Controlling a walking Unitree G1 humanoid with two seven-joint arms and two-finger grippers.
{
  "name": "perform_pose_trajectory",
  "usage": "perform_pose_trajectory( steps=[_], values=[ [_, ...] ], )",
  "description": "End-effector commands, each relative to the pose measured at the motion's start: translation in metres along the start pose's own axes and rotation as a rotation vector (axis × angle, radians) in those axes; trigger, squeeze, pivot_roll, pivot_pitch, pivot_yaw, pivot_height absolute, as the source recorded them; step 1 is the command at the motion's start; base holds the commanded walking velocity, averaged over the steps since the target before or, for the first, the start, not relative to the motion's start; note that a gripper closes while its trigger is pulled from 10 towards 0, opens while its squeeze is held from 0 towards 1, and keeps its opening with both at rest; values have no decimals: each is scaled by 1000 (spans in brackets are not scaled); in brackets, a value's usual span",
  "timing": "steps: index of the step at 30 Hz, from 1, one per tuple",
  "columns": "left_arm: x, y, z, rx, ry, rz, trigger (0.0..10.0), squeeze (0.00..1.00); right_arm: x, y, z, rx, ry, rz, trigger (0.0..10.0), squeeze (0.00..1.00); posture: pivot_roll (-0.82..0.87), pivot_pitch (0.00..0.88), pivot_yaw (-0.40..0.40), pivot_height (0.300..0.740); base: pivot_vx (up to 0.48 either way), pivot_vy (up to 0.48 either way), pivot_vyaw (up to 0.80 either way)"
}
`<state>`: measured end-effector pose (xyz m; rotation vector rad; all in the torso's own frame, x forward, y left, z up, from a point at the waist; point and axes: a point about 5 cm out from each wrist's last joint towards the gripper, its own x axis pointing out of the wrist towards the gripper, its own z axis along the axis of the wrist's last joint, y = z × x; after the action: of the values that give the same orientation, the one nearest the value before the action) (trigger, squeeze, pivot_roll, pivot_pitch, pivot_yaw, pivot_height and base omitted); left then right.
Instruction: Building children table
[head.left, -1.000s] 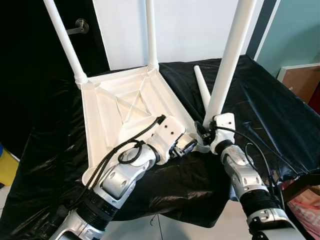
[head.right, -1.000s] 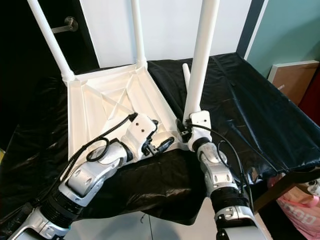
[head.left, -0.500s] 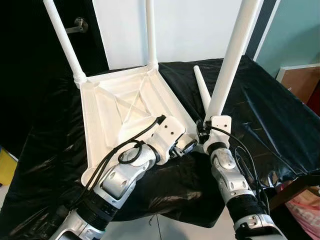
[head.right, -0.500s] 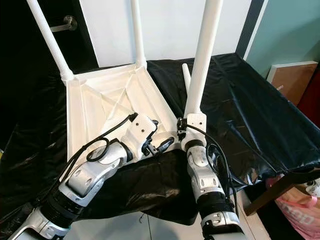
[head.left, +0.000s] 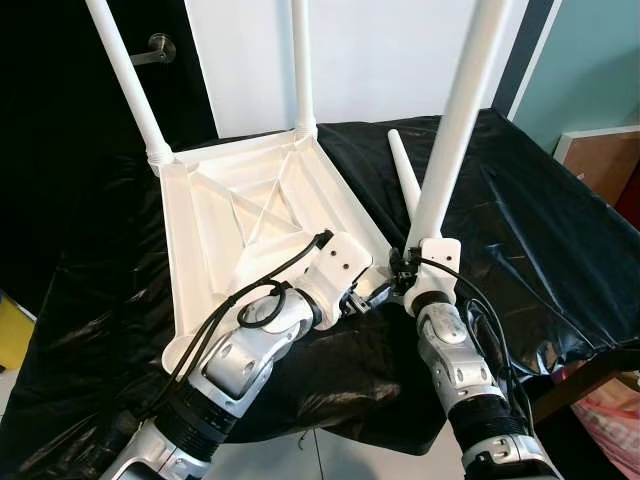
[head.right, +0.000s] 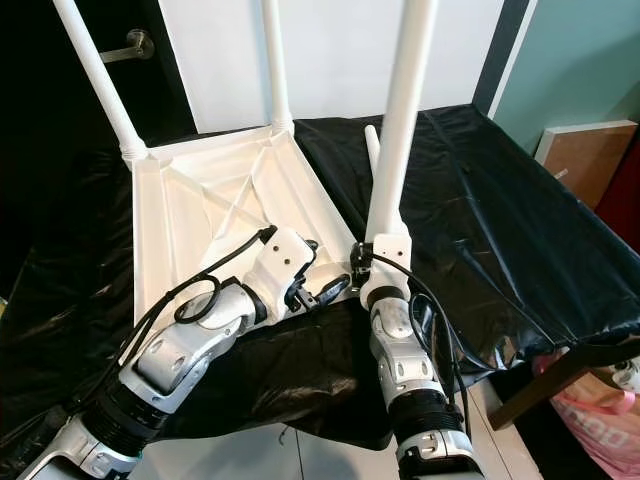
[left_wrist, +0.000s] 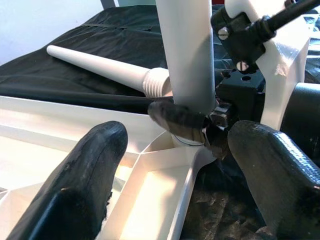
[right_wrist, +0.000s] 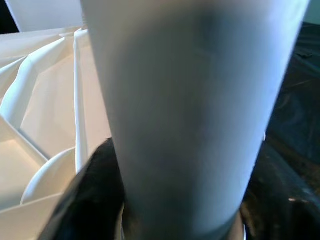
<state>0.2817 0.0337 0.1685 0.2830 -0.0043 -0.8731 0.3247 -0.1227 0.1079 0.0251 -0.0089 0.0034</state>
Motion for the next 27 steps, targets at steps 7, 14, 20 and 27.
perform_pose_trajectory(
  steps=[7,14,20,27],
  values=[
    [0,-6,-1,23,7,-120,10000,0,-6,-19,5,-23,-57,158,10000,1000,-116,0,9,740,0,0,0],
    [0,-5,0,28,5,-121,10000,0,-5,-37,11,-86,-43,371,10000,1000,-119,0,13,740,0,0,0],
    [0,-3,1,32,5,-118,10000,0,4,-34,17,-146,-10,543,10000,0,-113,0,11,740,0,0,0],
    [0,-1,2,35,2,-100,10000,0,15,-30,19,-187,8,608,8784,0,-93,0,2,740,0,0,0]
  ],
)
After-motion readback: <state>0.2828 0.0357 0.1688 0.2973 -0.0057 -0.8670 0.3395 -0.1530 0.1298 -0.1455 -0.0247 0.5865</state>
